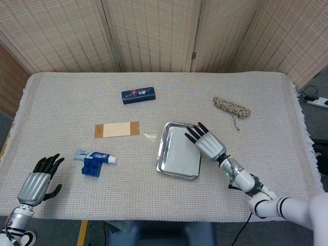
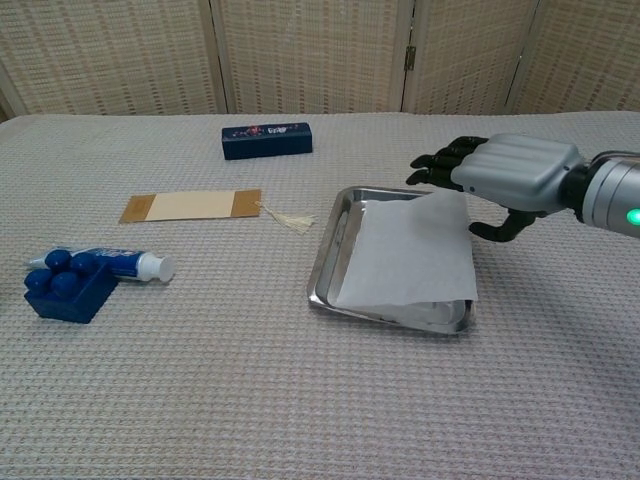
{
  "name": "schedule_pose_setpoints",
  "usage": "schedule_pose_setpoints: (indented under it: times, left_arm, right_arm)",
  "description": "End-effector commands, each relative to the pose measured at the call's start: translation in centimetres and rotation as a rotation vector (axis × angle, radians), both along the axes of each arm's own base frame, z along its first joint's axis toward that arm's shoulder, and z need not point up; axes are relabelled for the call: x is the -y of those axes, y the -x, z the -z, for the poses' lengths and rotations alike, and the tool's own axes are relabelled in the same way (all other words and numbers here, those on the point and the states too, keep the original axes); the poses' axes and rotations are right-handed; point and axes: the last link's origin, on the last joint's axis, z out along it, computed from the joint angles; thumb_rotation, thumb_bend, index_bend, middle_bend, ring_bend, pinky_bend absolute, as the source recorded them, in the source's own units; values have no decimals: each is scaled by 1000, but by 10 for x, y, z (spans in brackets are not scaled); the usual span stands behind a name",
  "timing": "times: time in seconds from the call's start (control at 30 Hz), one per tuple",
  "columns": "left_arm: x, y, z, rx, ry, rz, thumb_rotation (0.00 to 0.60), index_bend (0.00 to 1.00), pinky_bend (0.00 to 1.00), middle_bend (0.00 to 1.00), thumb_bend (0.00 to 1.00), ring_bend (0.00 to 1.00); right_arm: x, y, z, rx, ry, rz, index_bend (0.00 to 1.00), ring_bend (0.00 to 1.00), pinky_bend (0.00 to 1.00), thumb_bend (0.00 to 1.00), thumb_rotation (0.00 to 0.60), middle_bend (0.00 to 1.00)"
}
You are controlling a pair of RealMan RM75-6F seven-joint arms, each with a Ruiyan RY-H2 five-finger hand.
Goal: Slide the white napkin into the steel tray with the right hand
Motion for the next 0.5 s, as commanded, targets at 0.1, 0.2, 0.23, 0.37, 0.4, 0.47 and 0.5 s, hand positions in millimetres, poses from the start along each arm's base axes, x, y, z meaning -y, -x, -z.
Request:
schedule_pose_setpoints:
  times: [0.1, 0.2, 0.23, 0.37, 0.4, 0.47, 0.5]
  left_arm:
    - [0, 0, 1, -2, 2, 1, 600, 0, 0, 0, 439, 0]
    - [0, 0, 0, -1, 1, -1, 600, 0, 0, 0, 440, 0]
    - [0, 0, 0, 1, -1, -1, 600, 0, 0, 0, 440, 0]
    - [0, 0, -3, 6, -9, -3, 600, 0, 0, 0, 440, 0]
    - [0, 1, -3, 6, -10, -4, 600, 0, 0, 0, 439, 0]
    - [0, 1, -4, 6, -11, -6, 600, 0, 0, 0, 439, 0]
    - [1, 1, -4, 7, -12, -5, 600, 0, 0, 0, 439, 0]
  right_arm:
    - [6, -9, -2, -57, 23, 39, 0, 0, 0, 369, 600, 0]
    - [7, -15, 3, -69, 29, 35, 0, 0, 0, 333, 600, 0]
    - [6, -18, 3, -62, 31, 33, 0, 0, 0, 319, 600, 0]
    - [-2, -21, -4, 17, 21, 52, 0, 0, 0, 309, 600, 0]
    - [-6, -20, -9, 60, 11, 67, 0, 0, 0, 309, 600, 0]
    - [-15, -15, -16, 139, -21, 108, 0, 0, 0, 308, 600, 0]
    - [-18, -12, -19, 165, -36, 123, 0, 0, 0, 308, 600, 0]
